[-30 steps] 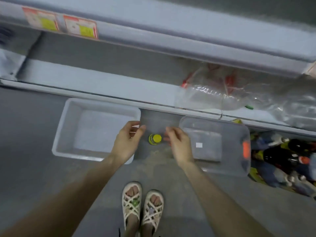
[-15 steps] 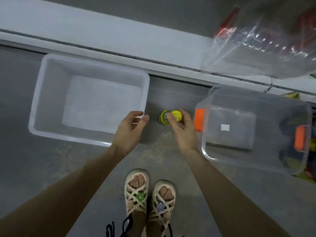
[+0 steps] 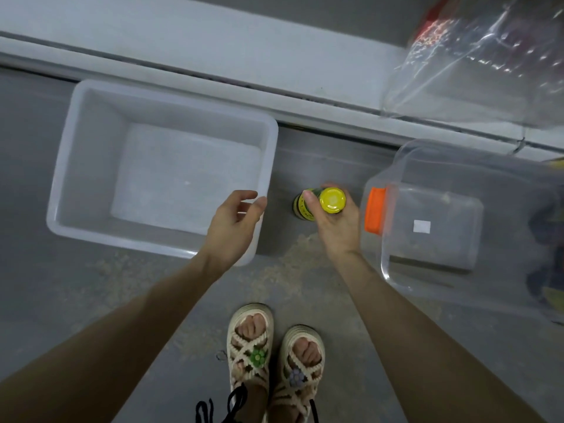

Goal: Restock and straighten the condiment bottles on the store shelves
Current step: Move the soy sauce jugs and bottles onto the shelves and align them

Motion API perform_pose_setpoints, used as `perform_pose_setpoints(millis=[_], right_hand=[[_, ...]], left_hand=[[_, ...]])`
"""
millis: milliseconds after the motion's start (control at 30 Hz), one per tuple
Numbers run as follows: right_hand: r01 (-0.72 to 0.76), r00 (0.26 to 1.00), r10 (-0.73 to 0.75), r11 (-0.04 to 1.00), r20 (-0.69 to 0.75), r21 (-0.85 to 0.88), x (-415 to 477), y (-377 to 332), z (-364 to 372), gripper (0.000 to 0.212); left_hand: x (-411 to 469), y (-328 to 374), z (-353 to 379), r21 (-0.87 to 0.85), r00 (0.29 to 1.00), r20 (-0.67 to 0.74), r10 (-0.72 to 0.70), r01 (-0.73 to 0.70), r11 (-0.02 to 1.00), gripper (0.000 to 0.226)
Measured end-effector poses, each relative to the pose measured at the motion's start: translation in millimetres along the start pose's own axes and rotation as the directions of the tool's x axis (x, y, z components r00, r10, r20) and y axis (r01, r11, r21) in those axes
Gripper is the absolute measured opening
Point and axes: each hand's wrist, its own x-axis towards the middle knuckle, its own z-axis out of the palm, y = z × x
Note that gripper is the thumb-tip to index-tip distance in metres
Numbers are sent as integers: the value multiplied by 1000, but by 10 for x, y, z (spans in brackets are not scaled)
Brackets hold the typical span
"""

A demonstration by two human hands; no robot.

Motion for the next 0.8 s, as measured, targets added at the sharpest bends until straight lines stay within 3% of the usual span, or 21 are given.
perform_pose_setpoints(millis=[267, 433, 600, 800], right_hand=[[-15, 1000, 15, 998, -3, 55, -169, -312, -275, 18], [19, 1000, -20, 995, 4, 95, -477, -1052, -738, 50], [158, 987, -160, 979, 5, 126, -891, -2381, -1518, 38], [348, 936, -351, 928, 2, 133, -1349, -4183, -2368, 73]], left_hand=[[-289, 306, 2, -20, 999, 17, 52, -51, 998, 33], [-804, 913, -87, -38, 992, 40, 119, -118, 992, 33], [-1607, 2048, -323, -139, 966, 73, 247, -236, 962, 18], [-2596, 3555, -799, -212, 905, 98, 415, -388, 897, 20]])
